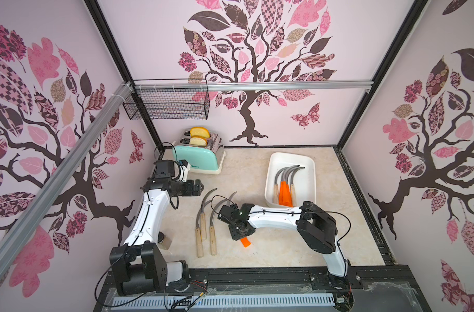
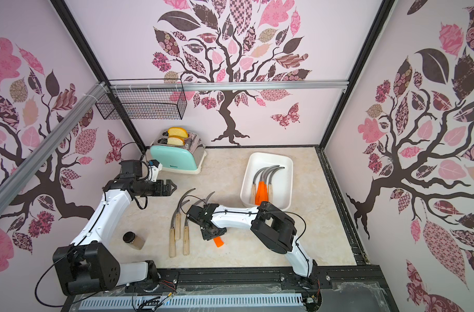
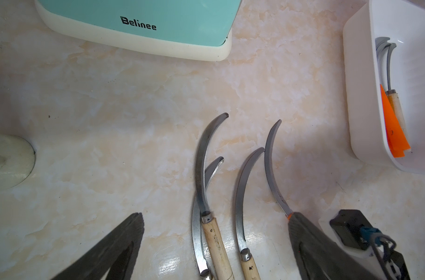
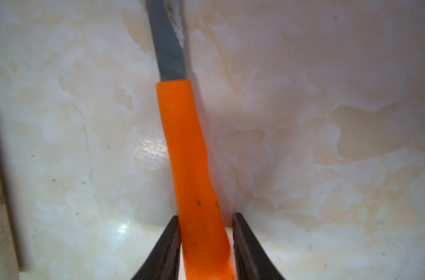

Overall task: Put small sickles into storage boxes
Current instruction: Pick up the sickle at the center of the board.

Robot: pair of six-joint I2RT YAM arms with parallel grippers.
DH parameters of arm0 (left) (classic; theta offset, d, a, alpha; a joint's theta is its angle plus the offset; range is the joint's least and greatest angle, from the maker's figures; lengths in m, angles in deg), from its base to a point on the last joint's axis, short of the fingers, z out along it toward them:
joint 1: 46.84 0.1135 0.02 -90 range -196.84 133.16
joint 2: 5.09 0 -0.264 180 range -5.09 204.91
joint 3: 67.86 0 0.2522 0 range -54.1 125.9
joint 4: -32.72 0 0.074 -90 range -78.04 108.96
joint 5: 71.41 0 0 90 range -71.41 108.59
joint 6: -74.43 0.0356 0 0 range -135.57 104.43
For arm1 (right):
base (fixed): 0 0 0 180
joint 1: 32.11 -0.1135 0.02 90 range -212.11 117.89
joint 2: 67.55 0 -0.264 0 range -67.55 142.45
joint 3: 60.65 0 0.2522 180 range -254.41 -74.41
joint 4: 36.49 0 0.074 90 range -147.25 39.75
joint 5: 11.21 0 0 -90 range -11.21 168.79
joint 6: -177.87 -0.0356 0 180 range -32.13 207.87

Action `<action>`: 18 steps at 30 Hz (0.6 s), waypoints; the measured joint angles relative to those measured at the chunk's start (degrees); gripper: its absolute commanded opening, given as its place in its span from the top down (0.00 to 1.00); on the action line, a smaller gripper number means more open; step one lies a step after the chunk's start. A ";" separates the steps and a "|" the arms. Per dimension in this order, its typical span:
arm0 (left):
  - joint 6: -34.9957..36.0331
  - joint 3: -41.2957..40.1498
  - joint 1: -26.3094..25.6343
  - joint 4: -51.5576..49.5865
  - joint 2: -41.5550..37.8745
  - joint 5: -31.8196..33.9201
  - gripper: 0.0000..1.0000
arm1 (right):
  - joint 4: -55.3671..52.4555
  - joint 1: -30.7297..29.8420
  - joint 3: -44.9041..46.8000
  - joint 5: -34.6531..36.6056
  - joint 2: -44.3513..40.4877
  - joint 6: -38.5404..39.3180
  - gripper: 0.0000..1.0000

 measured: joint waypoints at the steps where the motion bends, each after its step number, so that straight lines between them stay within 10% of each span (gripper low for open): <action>1: 0.00 0.00 0.00 0.00 0.00 0.00 0.02 | -0.02 0.00 0.00 0.00 0.00 0.09 0.62; 18: 0.00 0.00 0.00 0.02 0.11 -0.02 0.02 | -1.16 0.04 -0.39 0.24 0.17 1.95 0.79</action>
